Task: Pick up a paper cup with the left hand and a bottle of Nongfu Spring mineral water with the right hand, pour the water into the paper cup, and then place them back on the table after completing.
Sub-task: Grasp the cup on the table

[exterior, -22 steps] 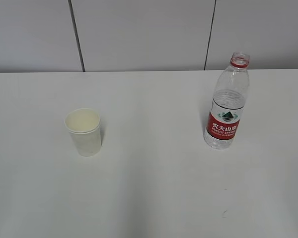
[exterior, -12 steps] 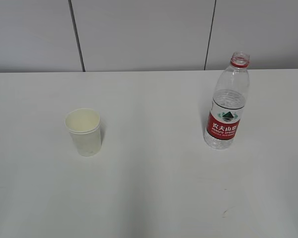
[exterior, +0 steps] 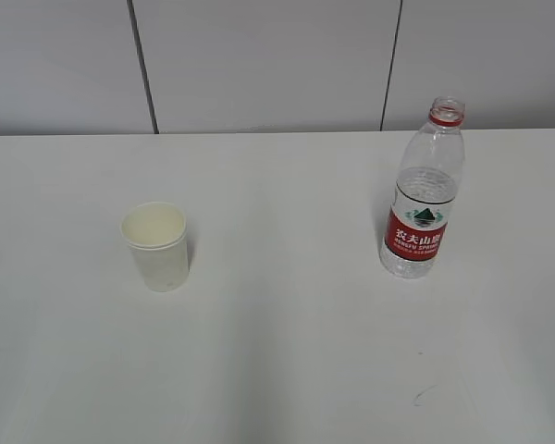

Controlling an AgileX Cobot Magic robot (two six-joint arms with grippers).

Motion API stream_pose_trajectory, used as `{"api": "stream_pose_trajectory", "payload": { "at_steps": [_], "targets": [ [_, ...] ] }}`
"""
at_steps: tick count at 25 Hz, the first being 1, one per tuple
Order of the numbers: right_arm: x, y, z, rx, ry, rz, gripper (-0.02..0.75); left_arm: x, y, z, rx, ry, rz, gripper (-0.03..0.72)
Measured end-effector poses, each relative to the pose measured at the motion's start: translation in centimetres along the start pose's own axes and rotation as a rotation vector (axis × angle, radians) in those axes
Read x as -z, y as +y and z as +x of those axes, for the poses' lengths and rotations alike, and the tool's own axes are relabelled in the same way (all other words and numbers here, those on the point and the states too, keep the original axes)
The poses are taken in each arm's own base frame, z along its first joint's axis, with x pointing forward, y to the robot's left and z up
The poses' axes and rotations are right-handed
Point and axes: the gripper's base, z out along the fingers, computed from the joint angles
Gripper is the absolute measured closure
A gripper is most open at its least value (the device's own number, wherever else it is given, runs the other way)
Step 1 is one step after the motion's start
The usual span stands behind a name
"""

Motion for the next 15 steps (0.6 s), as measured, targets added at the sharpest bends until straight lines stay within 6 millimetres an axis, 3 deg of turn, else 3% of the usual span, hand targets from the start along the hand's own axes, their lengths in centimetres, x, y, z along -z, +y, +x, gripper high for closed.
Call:
{"api": "stream_pose_trajectory", "payload": {
  "at_steps": [6,15],
  "targets": [
    [-0.5,-0.4,-2.8,0.011,-0.223,0.034,0.151,0.0,-0.7,0.0,0.036,0.007,0.072,0.448],
    [-5.1,-0.9,-6.1,0.041,-0.296,0.065,0.151,0.3,-1.1,-0.6,0.018,-0.04,0.123,0.448]
  ]
}}
